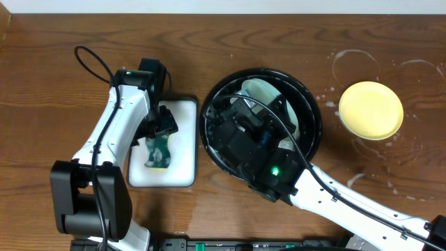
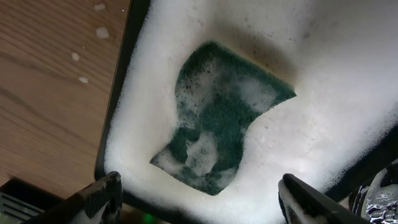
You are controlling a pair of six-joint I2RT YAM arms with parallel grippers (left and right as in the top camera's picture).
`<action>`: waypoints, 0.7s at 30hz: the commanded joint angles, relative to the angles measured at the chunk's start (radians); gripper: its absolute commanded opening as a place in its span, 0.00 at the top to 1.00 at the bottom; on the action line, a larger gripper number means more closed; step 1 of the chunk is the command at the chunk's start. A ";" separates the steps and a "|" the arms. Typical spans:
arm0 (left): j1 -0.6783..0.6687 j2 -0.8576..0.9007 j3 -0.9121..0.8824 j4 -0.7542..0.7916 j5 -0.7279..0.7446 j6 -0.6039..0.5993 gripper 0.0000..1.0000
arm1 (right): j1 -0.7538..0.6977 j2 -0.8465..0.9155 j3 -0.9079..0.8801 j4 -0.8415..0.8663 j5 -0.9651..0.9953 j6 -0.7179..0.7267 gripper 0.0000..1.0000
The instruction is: Clean dirty plates on tray and stack at the side
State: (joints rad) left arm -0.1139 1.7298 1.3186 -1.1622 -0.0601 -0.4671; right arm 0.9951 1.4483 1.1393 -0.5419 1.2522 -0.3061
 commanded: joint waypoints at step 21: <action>0.004 -0.003 0.000 -0.002 -0.020 0.003 0.19 | -0.027 -0.014 0.009 0.000 0.034 -0.001 0.99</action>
State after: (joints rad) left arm -0.1139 1.7298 1.3186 -1.1618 -0.0597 -0.4675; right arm 0.9894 1.4483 1.1393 -0.5415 1.2530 -0.3073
